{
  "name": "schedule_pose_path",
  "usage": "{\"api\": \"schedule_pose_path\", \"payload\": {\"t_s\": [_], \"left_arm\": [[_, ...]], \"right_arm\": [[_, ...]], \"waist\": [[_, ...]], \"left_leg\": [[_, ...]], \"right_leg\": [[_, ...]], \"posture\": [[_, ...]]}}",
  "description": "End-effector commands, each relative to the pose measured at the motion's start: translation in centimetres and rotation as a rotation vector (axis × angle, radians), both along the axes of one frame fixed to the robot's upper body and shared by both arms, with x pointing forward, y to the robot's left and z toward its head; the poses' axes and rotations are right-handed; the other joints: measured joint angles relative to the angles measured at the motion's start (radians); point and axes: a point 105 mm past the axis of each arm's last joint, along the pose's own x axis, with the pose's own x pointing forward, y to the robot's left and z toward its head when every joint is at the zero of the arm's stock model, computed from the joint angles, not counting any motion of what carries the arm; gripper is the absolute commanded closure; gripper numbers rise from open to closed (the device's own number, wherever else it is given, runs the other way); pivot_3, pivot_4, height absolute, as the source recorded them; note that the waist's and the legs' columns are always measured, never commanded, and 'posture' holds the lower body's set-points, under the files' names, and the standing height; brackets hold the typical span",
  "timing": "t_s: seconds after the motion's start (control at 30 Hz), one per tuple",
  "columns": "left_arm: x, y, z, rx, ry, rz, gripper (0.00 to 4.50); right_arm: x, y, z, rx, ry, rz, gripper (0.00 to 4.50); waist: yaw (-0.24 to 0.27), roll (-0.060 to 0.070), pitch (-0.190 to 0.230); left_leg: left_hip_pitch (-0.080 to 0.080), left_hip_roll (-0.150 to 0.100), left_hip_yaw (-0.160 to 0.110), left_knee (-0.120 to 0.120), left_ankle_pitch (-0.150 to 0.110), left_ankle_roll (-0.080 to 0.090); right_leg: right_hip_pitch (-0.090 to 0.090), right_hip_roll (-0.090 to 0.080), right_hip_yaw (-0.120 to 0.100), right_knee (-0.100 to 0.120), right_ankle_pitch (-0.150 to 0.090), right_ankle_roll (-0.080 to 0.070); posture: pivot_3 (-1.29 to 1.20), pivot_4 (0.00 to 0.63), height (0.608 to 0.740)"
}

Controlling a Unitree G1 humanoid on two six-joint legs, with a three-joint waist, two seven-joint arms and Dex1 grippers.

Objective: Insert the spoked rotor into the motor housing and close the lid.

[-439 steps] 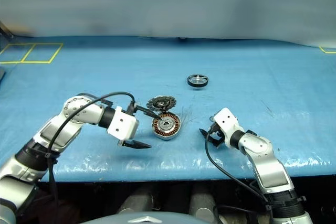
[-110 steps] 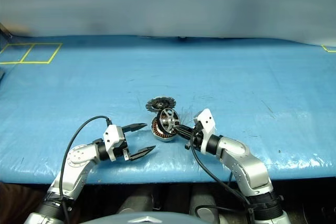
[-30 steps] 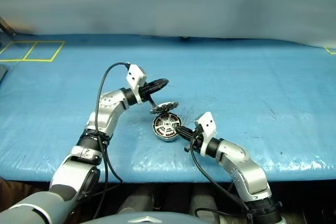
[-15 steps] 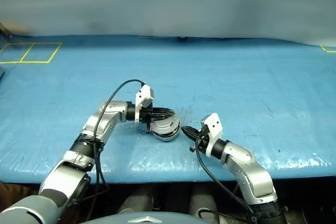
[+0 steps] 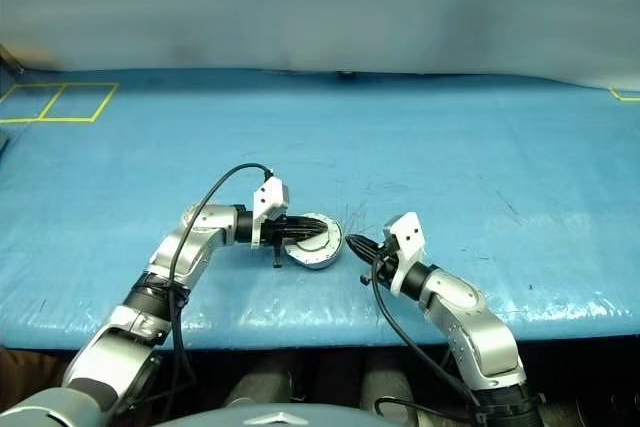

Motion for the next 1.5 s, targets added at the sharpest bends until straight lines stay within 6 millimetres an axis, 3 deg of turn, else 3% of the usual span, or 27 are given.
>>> {"api": "schedule_pose_path", "payload": {"t_s": [0.03,0.1,0.23,0.33,0.57,0.73,1.03,1.5], "left_arm": [[0.9,1.3,2.0,-0.104,-0.095,0.105,4.45],[0.7,2.0,3.2,-0.147,-0.132,0.120,4.45],[-2.2,2.8,4.2,-0.172,-0.142,0.051,4.45],[-4.2,4.0,3.3,-0.129,-0.120,0.032,4.50],[-6.9,5.3,1.9,-0.079,-0.132,0.033,4.50],[-7.2,4.8,1.0,-0.099,-0.158,0.061,4.50],[-5.9,5.2,0.5,-0.196,-0.252,0.200,4.50],[-6.0,6.2,-0.8,-0.207,-0.225,0.252,4.50]], "right_arm": [[0.4,0.6,2.4,0.023,-0.114,0.011,4.50],[0.5,0.9,2.8,0.029,-0.130,0.031,4.50],[0.4,2.4,3.2,0.025,-0.145,0.097,4.50],[0.3,3.4,2.8,-0.015,-0.150,0.151,3.92],[0.6,4.7,2.2,-0.116,-0.198,0.200,1.62],[1.3,5.4,2.2,-0.133,-0.217,0.212,0.02],[1.8,6.0,1.2,-0.153,-0.196,0.221,0.02],[2.2,5.2,0.3,-0.188,-0.199,0.186,0.02]], "waist": [[0.000,0.000,0.000],[-0.001,0.000,0.000],[-0.002,0.000,0.000],[-0.002,0.000,0.000],[0.006,0.000,0.001],[0.010,0.000,0.001],[0.013,0.000,0.001],[0.013,0.000,0.001]], "left_leg": [[0.000,0.000,0.000,0.000,0.000,0.000],[-0.001,0.000,0.000,0.000,0.000,0.000],[-0.002,0.000,0.000,-0.001,0.000,0.000],[-0.002,0.000,0.000,-0.003,0.000,0.000],[-0.001,0.000,0.000,-0.003,0.000,-0.001],[-0.001,0.000,0.000,-0.003,0.000,-0.001],[-0.001,0.000,0.000,-0.005,0.000,-0.001],[0.000,0.000,0.000,-0.004,0.000,-0.001]], "right_leg": [[0.000,0.000,0.000,0.000,0.000,0.000],[-0.001,0.000,0.000,0.000,0.000,0.000],[-0.003,0.000,0.000,0.000,0.002,-0.004],[-0.003,0.000,0.001,-0.001,0.001,-0.005],[-0.003,-0.001,0.000,-0.001,0.001,-0.005],[-0.003,0.000,0.000,0.000,-0.002,-0.009],[-0.003,-0.001,0.000,-0.001,0.000,-0.007],[-0.003,0.000,0.000,0.000,0.000,-0.007]], "posture": [[0.00,0.150,0.740],[0.00,0.150,0.740],[0.00,0.150,0.740],[0.00,0.150,0.740],[0.00,0.150,0.740],[0.00,0.150,0.740],[0.00,0.150,0.740],[0.00,0.150,0.740]]}}
